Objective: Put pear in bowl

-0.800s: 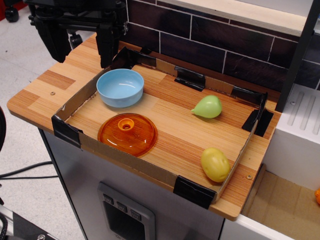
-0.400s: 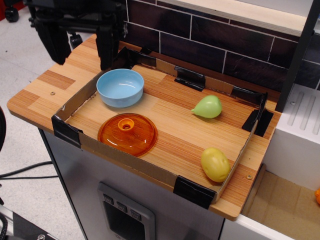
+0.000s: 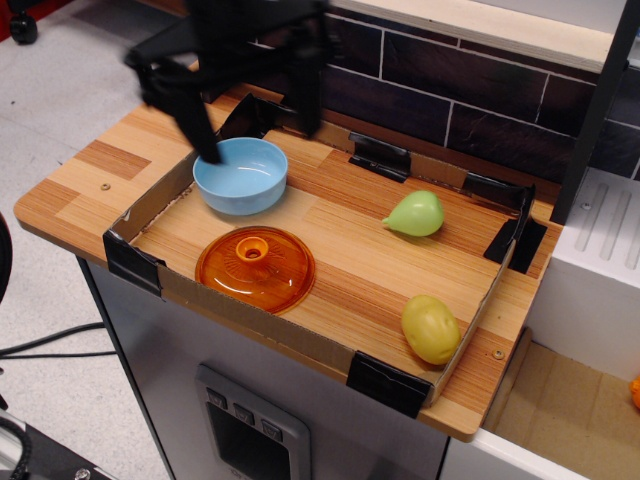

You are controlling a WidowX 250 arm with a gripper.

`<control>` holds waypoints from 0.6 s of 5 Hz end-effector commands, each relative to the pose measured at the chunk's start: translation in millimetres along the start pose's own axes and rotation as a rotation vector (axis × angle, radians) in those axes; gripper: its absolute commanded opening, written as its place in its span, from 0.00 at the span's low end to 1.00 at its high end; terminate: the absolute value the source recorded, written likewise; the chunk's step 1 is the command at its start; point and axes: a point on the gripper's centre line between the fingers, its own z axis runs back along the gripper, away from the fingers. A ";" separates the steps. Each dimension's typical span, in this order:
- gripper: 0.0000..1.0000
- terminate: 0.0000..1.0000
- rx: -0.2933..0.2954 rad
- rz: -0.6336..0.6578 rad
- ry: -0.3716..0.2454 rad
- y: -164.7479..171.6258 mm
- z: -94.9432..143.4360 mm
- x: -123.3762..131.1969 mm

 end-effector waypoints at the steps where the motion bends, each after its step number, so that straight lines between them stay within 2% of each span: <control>1: 1.00 0.00 -0.059 0.456 -0.149 -43.3 -31.3 10.1; 2: 1.00 0.00 -0.065 0.710 -0.161 -59.3 -46.6 19.0; 3: 1.00 0.00 -0.025 0.966 -0.162 -67.7 -54.9 29.5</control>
